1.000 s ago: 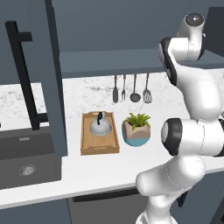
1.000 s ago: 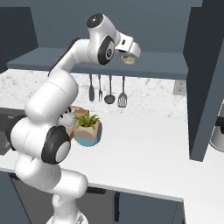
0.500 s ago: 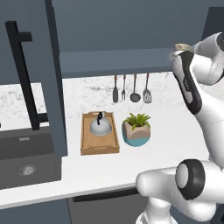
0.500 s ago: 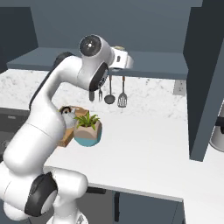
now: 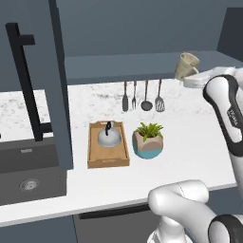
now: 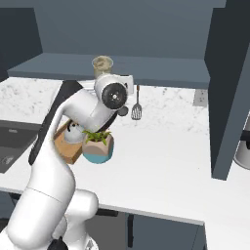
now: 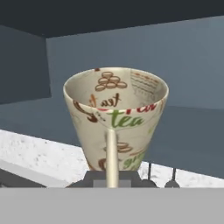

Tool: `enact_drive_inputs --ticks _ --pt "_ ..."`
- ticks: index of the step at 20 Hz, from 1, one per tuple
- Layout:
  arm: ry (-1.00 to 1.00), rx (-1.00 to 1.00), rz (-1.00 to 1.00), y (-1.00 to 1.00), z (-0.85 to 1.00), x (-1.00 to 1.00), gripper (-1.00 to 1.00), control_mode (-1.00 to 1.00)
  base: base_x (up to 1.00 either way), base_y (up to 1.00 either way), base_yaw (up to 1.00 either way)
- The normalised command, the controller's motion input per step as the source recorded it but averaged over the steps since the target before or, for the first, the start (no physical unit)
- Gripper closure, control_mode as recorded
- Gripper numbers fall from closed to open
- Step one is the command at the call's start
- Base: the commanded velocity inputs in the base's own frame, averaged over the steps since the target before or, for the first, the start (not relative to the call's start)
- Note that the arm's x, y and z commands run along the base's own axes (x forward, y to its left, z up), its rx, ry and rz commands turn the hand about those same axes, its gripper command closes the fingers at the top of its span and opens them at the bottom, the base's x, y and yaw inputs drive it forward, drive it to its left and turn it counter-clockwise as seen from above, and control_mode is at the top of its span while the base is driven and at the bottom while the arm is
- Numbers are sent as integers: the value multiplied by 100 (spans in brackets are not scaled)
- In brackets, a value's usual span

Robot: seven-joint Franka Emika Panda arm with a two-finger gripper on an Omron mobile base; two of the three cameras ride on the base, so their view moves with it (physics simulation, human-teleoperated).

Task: Pick the kettle from the counter and place it on the tray. Then pick the mug from the cabinet and place it on the tray. Then close the cabinet doors.

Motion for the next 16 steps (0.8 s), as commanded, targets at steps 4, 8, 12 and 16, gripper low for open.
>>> enact_drive_inputs --ticks 4,8,12,16 --pt "-2 0 55 64 0 -39 100 -100 0 0 0" --pt "-1 0 56 69 0 -45 100 -100 0 0 0" --pt "0 -1 50 75 0 -55 100 -100 0 0 0" --pt "6 -2 22 64 -14 -38 100 -100 0 0 0"
